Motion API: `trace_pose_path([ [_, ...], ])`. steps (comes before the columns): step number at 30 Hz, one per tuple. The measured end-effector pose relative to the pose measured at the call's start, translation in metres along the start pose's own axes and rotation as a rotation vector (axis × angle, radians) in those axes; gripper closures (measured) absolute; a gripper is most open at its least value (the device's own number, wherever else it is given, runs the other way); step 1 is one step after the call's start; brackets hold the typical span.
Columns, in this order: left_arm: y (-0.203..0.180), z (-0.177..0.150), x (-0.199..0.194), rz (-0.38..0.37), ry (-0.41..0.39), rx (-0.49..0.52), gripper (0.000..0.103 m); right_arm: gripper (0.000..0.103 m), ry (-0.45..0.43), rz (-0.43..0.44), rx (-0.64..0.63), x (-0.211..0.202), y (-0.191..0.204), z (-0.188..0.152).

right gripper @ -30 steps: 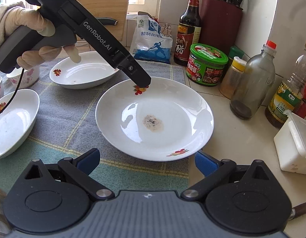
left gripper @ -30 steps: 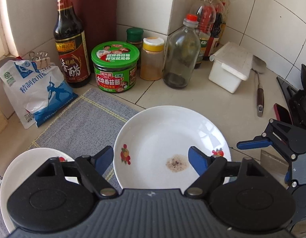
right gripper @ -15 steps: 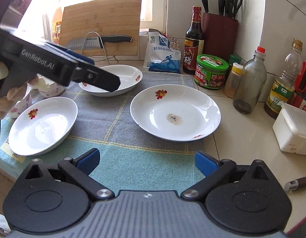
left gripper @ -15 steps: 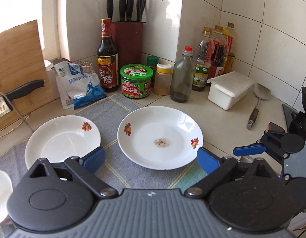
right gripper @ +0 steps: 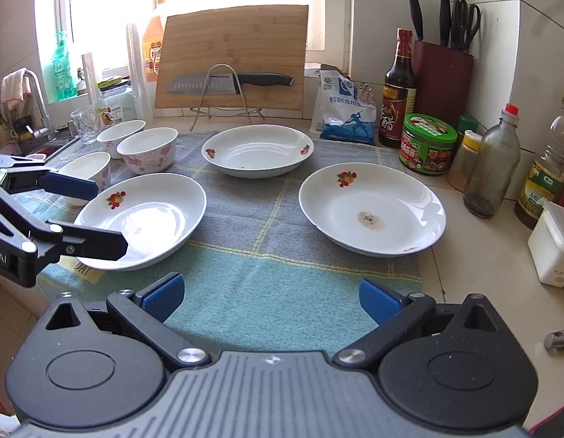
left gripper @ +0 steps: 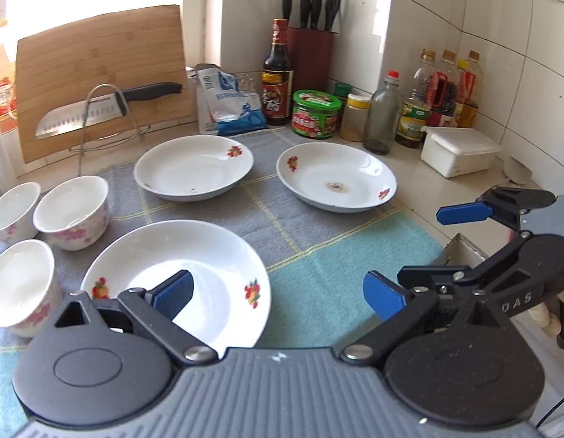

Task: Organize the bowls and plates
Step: 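Grasp the rim of the white plate beside the bowls with the right tool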

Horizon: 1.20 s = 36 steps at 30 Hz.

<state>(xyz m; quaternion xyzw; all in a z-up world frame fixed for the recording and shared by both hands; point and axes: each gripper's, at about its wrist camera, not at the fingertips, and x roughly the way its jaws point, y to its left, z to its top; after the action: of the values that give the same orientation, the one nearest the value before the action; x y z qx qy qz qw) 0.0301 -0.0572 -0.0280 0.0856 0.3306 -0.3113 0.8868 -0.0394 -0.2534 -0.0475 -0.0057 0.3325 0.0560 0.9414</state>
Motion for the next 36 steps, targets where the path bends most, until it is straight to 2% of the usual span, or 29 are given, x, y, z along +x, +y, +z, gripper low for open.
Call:
trace_pose_path([
  [7,0.03,-0.029,-0.011,0.092,0.034,-0.033,0.004,0.0,0.024,0.061,-0.027,0.021,0.018,0.009],
  [12,0.058,-0.047,-0.009,0.105,0.097,-0.044,0.004,0.0,0.057,0.086,-0.047,0.041,0.031,0.017],
  [15,0.07,-0.054,-0.001,0.104,0.143,-0.006,0.004,0.0,0.079,0.091,-0.061,0.055,0.039,0.022],
  [22,0.087,-0.061,0.021,0.076,0.182,0.083,0.004,0.0,0.135,0.152,-0.054,0.086,0.052,0.037],
  [27,0.098,-0.063,0.036,0.016,0.191,0.082,0.004,0.0,0.196,0.186,-0.046,0.11,0.062,0.042],
  [36,0.106,-0.066,0.039,-0.035,0.14,0.12,0.0,0.0,0.291,0.224,0.004,0.136,0.069,0.041],
])
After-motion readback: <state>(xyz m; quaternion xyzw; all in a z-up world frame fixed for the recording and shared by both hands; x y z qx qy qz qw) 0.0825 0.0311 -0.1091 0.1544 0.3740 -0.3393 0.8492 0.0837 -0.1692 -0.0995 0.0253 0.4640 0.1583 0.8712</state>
